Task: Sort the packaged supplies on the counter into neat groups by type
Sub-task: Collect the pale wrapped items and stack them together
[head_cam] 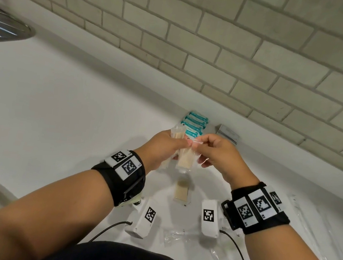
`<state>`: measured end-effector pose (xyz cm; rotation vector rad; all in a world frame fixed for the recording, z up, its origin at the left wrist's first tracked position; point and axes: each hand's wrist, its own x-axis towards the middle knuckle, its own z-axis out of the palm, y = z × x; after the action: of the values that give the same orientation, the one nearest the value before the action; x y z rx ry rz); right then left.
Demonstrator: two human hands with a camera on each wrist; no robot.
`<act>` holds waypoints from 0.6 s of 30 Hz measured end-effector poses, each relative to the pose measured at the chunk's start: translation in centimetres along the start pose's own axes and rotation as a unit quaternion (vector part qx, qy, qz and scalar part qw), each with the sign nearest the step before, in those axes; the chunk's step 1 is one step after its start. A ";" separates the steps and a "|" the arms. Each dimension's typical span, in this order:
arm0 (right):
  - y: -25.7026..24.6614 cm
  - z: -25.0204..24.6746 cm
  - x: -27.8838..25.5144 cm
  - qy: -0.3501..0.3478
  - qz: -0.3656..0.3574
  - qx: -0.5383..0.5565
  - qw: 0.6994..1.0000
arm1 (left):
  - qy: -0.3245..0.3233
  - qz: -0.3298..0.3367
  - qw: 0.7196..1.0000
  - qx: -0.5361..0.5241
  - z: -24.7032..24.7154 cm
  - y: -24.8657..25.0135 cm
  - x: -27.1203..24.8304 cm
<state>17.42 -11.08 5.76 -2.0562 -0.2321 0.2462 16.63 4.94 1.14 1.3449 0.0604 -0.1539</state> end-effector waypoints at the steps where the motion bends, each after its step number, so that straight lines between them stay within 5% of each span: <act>1: -0.1 0.0 0.0 -0.002 0.002 -0.010 1.000 | 0.005 0.003 1.000 0.020 0.0 -0.1 0.1; 5: -0.5 -0.2 0.4 -0.028 0.019 -0.072 0.997 | 0.007 0.003 0.999 0.049 -0.1 -0.5 0.4; 10: 1.0 -0.6 1.4 -0.022 0.070 -0.129 0.989 | 0.003 -0.032 0.999 -0.029 -1.0 -0.7 0.3; 15: 5.1 1.5 1.6 -0.089 0.159 -0.246 0.952 | 0.007 -0.090 0.986 -0.141 -2.2 -0.5 0.3; 18: 6.0 1.6 2.0 -0.021 0.124 -0.293 0.948 | -0.006 -0.068 0.988 -0.139 -2.5 -0.6 0.0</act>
<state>19.29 -12.03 -0.41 -2.6768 -0.0714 0.4151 16.68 7.29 0.04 1.0605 0.1585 -0.2596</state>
